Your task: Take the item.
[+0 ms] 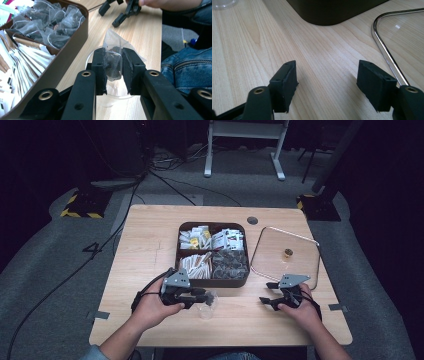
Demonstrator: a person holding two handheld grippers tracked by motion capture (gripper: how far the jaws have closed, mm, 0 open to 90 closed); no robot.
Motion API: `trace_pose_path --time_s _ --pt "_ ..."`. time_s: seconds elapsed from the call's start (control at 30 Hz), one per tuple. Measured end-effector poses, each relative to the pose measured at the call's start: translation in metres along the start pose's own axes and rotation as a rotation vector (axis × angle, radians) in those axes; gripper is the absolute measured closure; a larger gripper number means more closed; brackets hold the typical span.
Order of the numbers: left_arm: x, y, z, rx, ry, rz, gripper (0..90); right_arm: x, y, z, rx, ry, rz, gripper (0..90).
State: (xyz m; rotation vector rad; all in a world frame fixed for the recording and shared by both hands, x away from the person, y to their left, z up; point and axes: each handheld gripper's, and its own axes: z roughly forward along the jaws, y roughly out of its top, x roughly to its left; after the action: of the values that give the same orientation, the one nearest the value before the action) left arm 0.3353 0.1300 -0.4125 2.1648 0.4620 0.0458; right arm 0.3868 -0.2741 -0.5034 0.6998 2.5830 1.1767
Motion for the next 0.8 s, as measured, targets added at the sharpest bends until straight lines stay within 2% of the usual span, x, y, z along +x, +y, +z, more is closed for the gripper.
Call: trace_pose_path --time_s 0.13,0.2,0.23,0.33,0.4,0.6,0.7,0.8 --pt "-0.001 -0.001 0.002 0.02 -0.002 0.002 73.2 0.0 0.0 0.0 0.0 0.0 0.001 32.8" --pt "0.0 -0.001 0.001 0.006 -0.013 -0.017 72.6 0.0 0.0 0.0 0.0 0.0 0.001 32.8" --pt "0.001 -0.002 0.001 -0.001 -0.023 -0.026 70.2 0.0 0.0 0.0 0.0 -0.001 0.0 32.8" --pt "0.001 -0.001 -0.001 -0.013 -0.019 -0.029 58.2 0.0 0.0 0.0 0.0 0.0 0.001 32.8" --pt "0.001 -0.001 -0.002 -0.025 -0.016 -0.029 55.7 0.0 0.0 0.0 0.0 0.0 0.001 32.8" --pt "0.01 -0.005 -0.013 -0.066 0.046 -0.052 46.9 0.0 0.0 0.0 0.0 0.0 0.001 32.8" --pt "0.016 -0.01 -0.022 -0.079 0.101 -0.06 42.8 0.0 0.0 0.0 0.001 0.0 0.002 32.8" --pt "0.022 -0.018 -0.031 -0.104 0.137 -0.09 41.5 0.0 0.0 0.0 0.001 0.0 0.002 32.8"
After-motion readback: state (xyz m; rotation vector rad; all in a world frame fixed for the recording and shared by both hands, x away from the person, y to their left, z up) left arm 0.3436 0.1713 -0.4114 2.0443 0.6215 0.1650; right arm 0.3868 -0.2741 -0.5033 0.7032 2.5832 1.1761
